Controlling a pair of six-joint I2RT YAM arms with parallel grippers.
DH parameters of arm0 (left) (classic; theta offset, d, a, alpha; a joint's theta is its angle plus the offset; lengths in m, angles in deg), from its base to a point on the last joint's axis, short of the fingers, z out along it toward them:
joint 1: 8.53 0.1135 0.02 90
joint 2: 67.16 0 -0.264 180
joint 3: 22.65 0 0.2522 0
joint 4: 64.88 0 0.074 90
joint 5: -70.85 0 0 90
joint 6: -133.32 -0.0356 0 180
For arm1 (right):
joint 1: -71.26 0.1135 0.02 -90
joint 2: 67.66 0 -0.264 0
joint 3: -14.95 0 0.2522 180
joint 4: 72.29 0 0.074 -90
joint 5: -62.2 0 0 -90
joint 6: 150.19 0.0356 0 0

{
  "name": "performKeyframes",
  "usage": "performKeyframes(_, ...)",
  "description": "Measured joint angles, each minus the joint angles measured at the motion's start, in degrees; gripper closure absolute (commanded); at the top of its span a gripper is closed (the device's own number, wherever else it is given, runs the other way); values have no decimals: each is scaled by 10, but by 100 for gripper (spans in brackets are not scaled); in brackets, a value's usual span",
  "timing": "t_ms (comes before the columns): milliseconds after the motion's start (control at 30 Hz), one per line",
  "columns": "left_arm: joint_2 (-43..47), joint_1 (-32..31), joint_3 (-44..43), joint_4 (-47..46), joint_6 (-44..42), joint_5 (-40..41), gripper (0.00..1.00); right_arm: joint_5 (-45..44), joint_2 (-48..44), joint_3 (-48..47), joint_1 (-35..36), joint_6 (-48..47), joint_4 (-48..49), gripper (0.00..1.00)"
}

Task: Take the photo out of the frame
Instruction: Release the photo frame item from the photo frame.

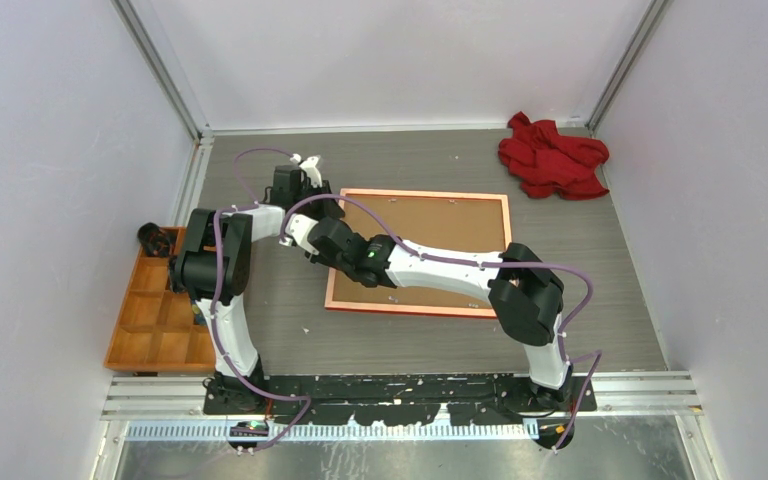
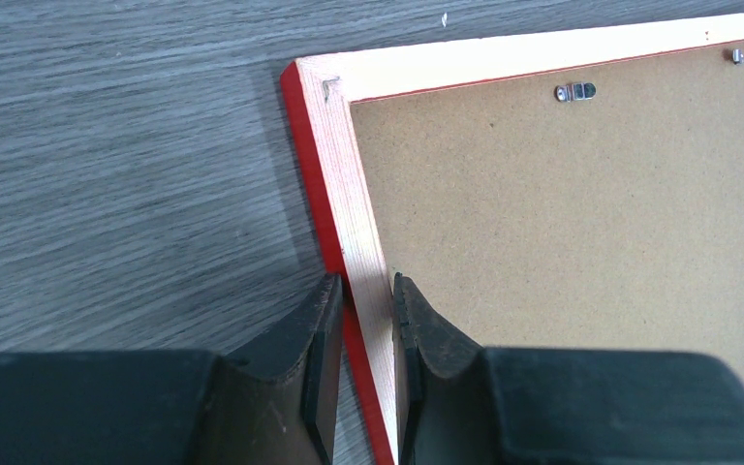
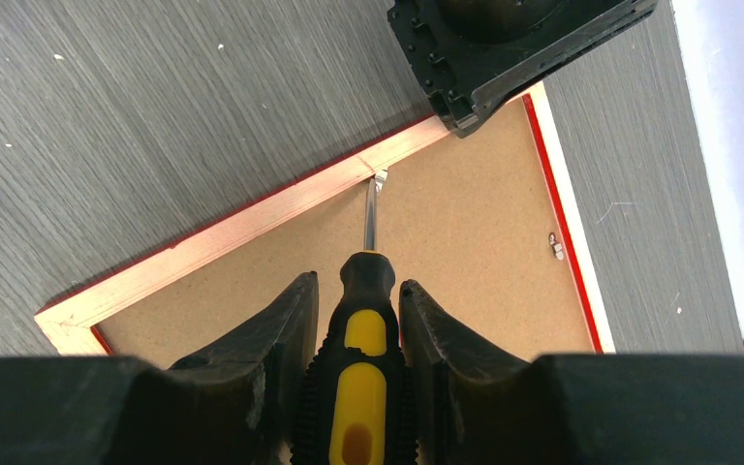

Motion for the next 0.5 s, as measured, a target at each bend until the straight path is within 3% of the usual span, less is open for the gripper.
performKeyframes(500,0,0,0,0,0,0,100,-2,0,0,-1,11,0,99)
